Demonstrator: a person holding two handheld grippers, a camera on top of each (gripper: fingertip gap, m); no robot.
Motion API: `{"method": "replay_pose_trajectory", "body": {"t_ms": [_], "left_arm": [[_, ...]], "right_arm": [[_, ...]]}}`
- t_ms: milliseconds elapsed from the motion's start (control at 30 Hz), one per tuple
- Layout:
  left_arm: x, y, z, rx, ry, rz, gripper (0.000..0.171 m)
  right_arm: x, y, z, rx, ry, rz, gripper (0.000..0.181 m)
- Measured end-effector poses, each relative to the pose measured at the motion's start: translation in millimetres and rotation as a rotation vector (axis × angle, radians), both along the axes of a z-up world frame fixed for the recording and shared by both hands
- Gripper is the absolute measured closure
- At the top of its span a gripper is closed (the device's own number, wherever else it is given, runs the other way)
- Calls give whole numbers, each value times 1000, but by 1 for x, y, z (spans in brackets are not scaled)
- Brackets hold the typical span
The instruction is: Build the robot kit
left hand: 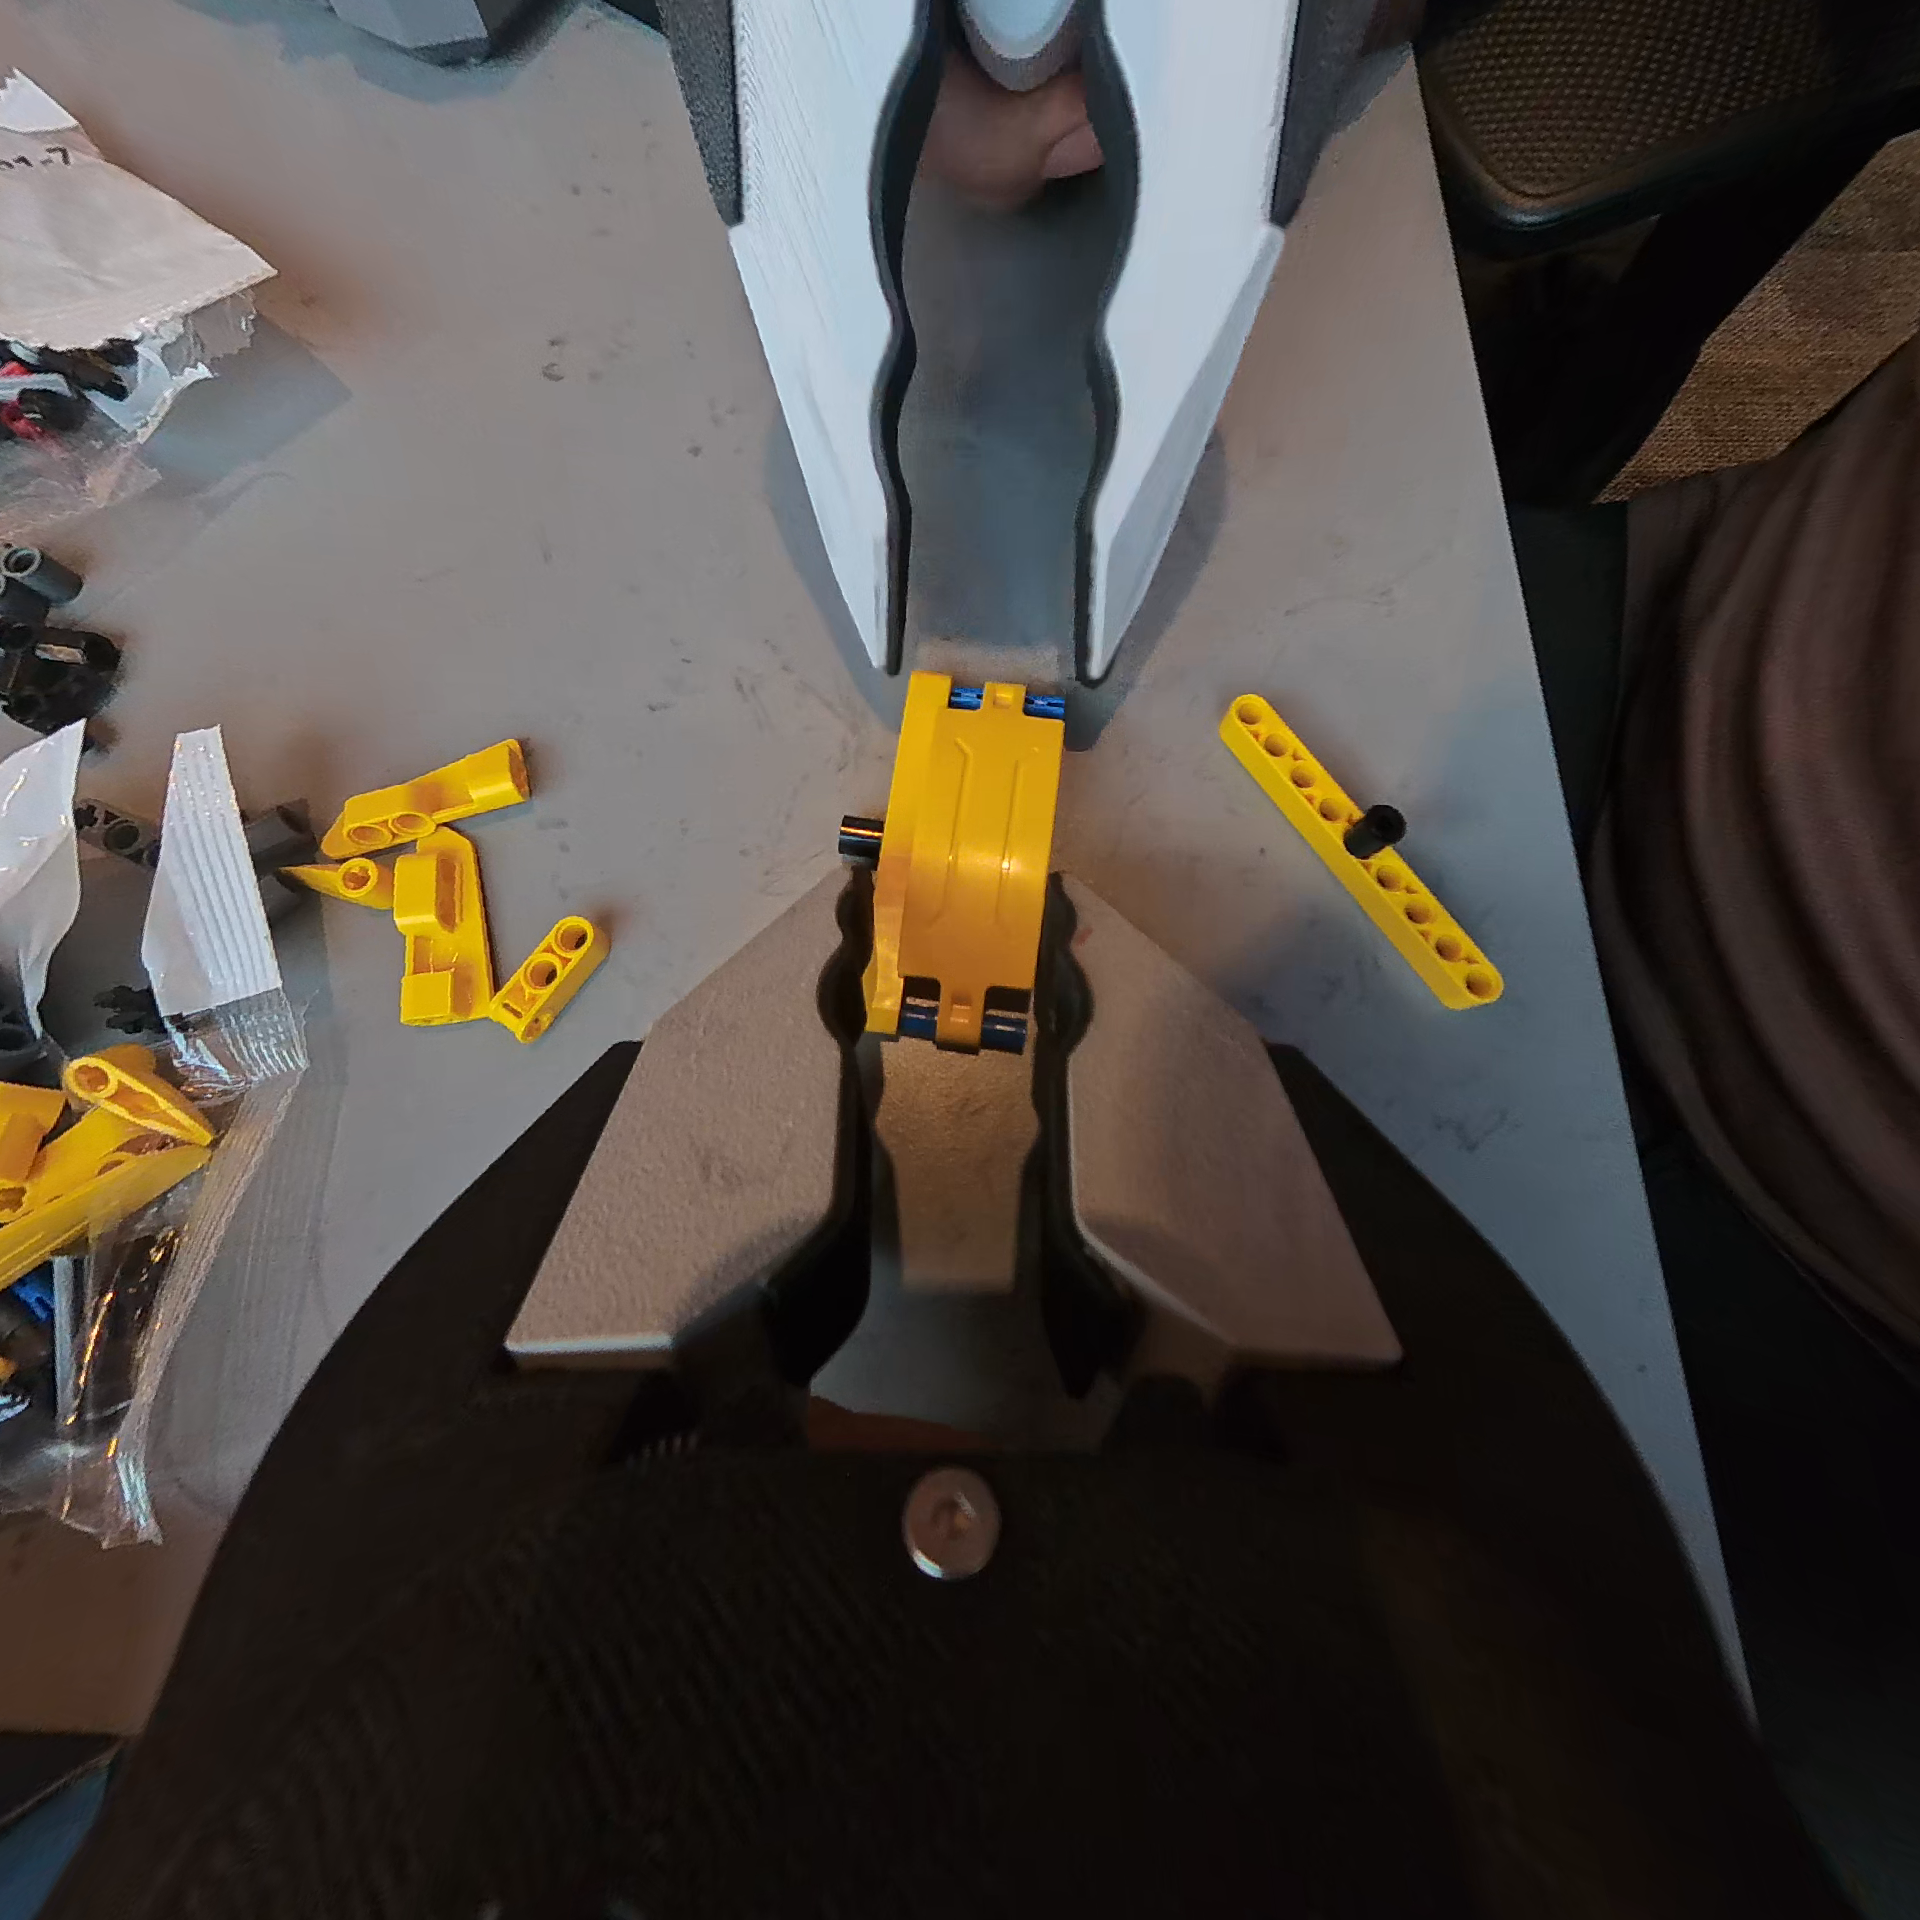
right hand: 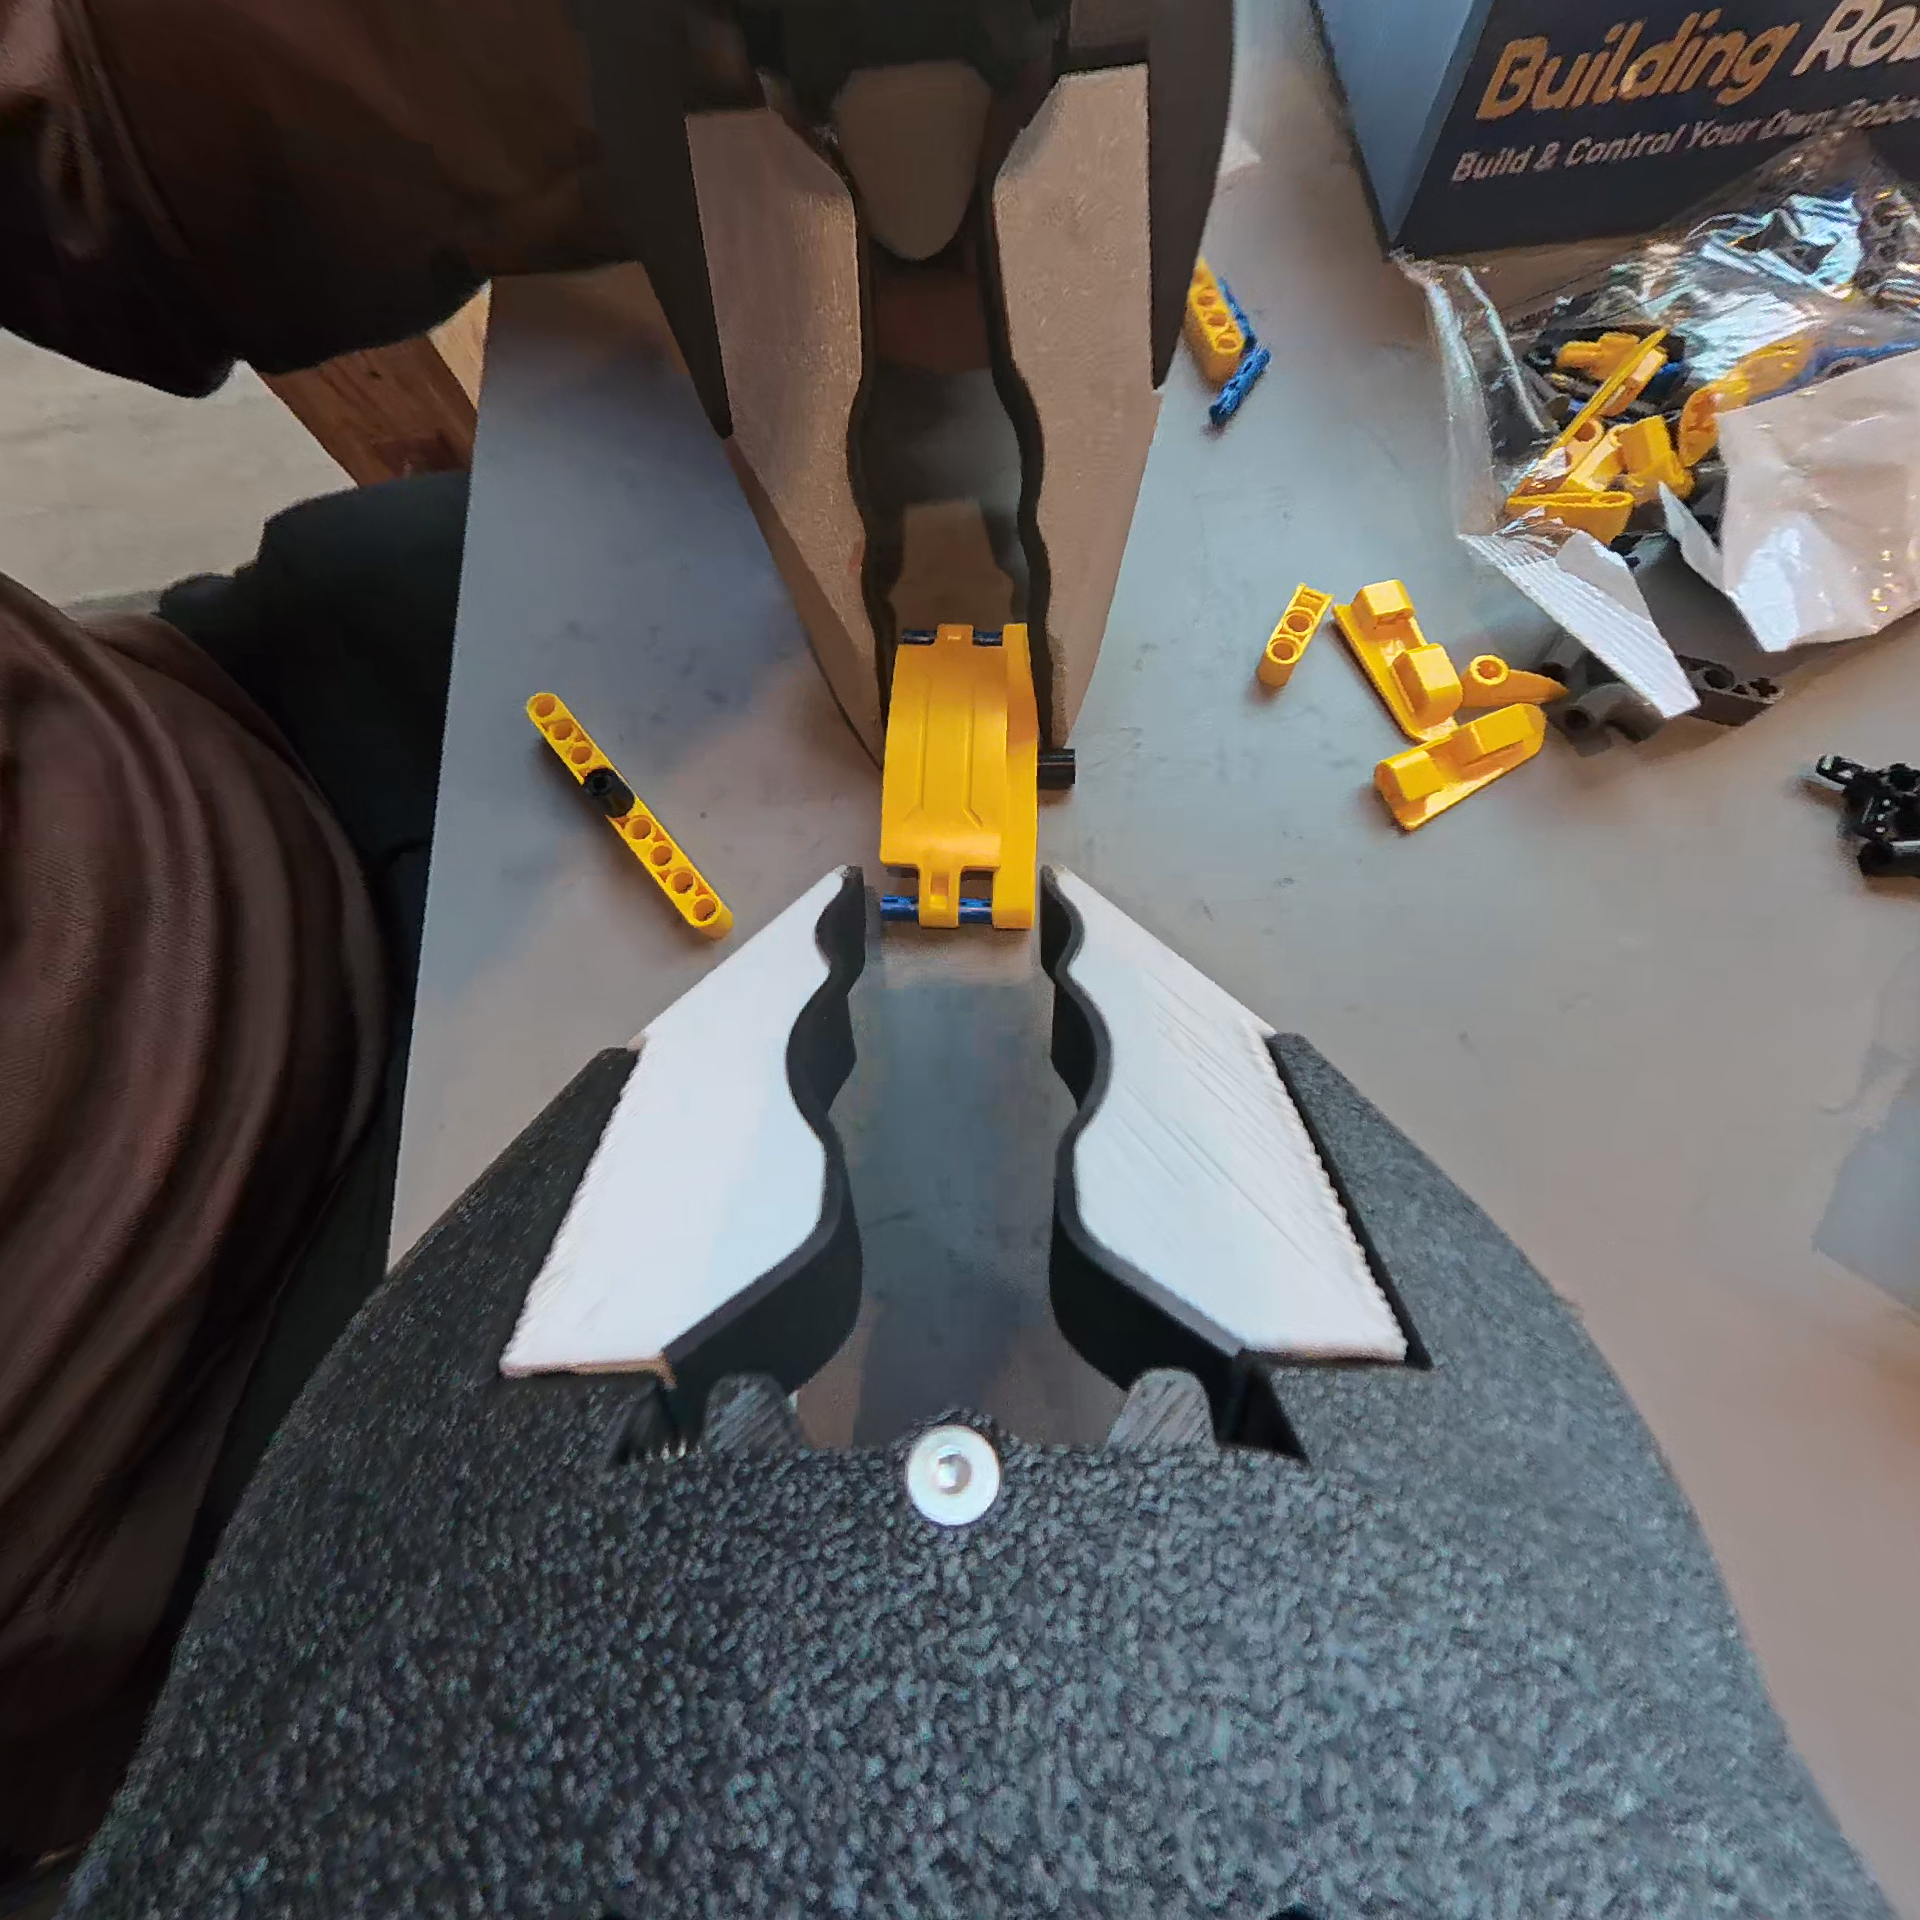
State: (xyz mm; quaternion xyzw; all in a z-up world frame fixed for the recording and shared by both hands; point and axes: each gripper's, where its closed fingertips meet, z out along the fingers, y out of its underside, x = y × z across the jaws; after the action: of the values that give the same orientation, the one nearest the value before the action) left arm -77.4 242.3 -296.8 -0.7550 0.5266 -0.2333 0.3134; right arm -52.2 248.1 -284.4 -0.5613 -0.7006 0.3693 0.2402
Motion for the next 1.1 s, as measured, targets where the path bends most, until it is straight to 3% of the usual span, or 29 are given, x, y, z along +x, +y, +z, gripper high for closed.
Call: {"method": "replay_pose_trajectory", "body": {"t_ms": [967,1000,1100], "left_arm": [[1,-2,0,-12,-4,-10,142],[1,-3,0,-12,-5,-18,143],[2,-3,0,-10,-3,-19,143]], "right_arm": [[4,3,-9,96,-38,17,163],[4,6,-8,101,-29,2,181],[3,6,-8,113,-28,-3,181]]}}
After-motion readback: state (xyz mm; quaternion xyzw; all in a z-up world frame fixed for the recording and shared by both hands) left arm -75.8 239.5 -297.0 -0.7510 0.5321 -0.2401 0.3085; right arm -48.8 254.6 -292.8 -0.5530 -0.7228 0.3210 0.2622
